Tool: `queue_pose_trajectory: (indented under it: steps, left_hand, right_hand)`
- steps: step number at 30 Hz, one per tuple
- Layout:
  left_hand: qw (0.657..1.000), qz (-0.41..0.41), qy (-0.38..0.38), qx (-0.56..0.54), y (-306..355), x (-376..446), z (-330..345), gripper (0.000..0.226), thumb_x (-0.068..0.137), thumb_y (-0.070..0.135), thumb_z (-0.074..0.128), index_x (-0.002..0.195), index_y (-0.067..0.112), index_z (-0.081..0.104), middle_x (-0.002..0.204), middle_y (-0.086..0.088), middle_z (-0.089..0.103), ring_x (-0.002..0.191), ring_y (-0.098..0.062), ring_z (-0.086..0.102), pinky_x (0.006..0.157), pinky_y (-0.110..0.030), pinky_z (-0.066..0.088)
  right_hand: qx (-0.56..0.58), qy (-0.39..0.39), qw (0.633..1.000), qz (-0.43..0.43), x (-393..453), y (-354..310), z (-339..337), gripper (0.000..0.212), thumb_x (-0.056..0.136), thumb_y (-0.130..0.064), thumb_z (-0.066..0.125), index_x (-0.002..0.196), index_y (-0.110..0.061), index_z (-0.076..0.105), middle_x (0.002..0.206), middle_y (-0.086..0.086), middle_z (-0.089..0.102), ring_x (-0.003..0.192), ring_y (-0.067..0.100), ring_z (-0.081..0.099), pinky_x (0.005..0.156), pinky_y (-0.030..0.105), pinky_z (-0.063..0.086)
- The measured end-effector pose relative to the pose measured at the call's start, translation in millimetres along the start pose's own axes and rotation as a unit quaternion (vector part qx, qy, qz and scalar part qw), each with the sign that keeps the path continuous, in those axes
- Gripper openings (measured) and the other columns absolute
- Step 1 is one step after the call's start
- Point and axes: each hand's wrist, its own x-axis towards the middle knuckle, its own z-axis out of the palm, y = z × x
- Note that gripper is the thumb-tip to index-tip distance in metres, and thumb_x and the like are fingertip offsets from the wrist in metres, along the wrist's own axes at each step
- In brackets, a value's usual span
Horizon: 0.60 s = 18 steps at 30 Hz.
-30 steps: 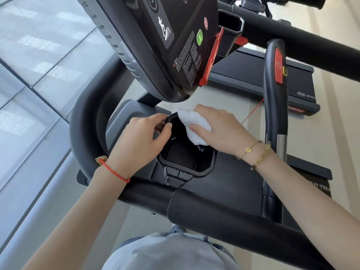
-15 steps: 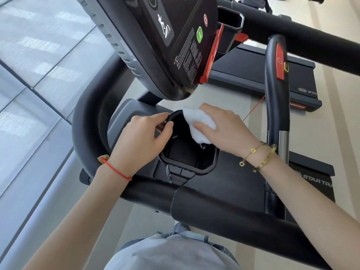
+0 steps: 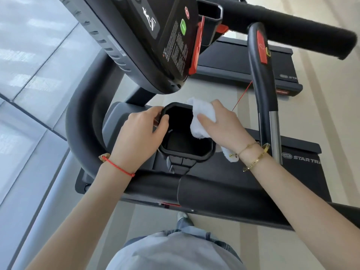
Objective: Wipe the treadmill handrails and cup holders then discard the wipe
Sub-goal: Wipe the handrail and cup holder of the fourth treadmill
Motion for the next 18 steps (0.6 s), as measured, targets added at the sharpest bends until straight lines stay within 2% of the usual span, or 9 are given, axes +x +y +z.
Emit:
queue_pose_trajectory:
  steps: [3, 5, 8, 10, 13, 18]
  left_hand:
    - [1.0, 0.002, 0.001, 0.007, 0.0, -0.6, -0.2, 0.033, 0.098, 0.035, 0.048, 0.122, 0.02, 0.065, 0.085, 0.001, 0.072, 0.083, -0.022, 0.068, 0.081, -0.043, 0.057]
    - [1.0, 0.006, 0.008, 0.016, -0.4, -0.9, 0.2, 0.031, 0.099, 0.035, 0.049, 0.12, 0.019, 0.066, 0.084, 0.001, 0.072, 0.08, -0.021, 0.068, 0.078, -0.041, 0.057]
    - [0.999, 0.018, 0.016, 0.038, -1.2, -1.2, 1.8, 0.029, 0.099, 0.034, 0.048, 0.107, 0.012, 0.066, 0.079, -0.005, 0.071, 0.075, -0.025, 0.067, 0.07, -0.042, 0.056]
    - [0.998, 0.025, 0.016, 0.052, -0.9, -2.2, 2.5, 0.029, 0.099, 0.034, 0.047, 0.102, 0.011, 0.065, 0.077, -0.006, 0.07, 0.074, -0.026, 0.066, 0.067, -0.042, 0.054]
    - [0.998, 0.033, 0.007, 0.06, -0.7, -2.9, 2.2, 0.028, 0.099, 0.033, 0.046, 0.096, 0.01, 0.063, 0.074, -0.006, 0.068, 0.071, -0.026, 0.064, 0.064, -0.039, 0.052]
    - [0.998, 0.038, -0.003, 0.05, -1.5, -3.6, 1.1, 0.028, 0.099, 0.031, 0.047, 0.088, 0.008, 0.059, 0.071, -0.008, 0.067, 0.071, -0.028, 0.065, 0.067, -0.045, 0.052]
  right_hand:
    - [0.015, 0.007, 1.0, 0.024, -12.6, 0.6, 4.8, 0.027, 0.099, -0.035, 0.046, 0.112, -0.013, 0.036, 0.087, 0.0, 0.048, 0.07, 0.014, 0.046, 0.051, 0.026, 0.029]
    - [0.034, 0.001, 0.998, 0.051, -30.5, 4.1, 9.7, 0.031, 0.098, -0.039, 0.047, 0.109, -0.015, 0.031, 0.09, -0.001, 0.048, 0.071, 0.009, 0.047, 0.051, 0.024, 0.03]
    - [0.059, -0.018, 0.994, 0.087, -50.2, 6.6, 15.8, 0.036, 0.097, -0.044, 0.047, 0.108, -0.017, 0.025, 0.089, -0.007, 0.044, 0.076, 0.003, 0.047, 0.052, 0.023, 0.034]
    - [0.059, -0.023, 0.994, 0.094, -50.5, 6.3, 16.3, 0.037, 0.097, -0.043, 0.047, 0.109, -0.015, 0.026, 0.092, -0.003, 0.046, 0.075, 0.004, 0.047, 0.052, 0.023, 0.033]
    - [0.026, -0.023, 0.996, 0.082, -40.3, 3.6, 13.1, 0.038, 0.099, -0.04, 0.046, 0.112, -0.008, 0.03, 0.096, 0.003, 0.047, 0.07, 0.004, 0.044, 0.05, 0.023, 0.029]
    - [0.003, -0.015, 1.0, 0.026, -22.0, 5.3, 5.2, 0.032, 0.098, -0.04, 0.047, 0.107, -0.014, 0.029, 0.094, 0.004, 0.049, 0.071, 0.012, 0.047, 0.052, 0.027, 0.031]
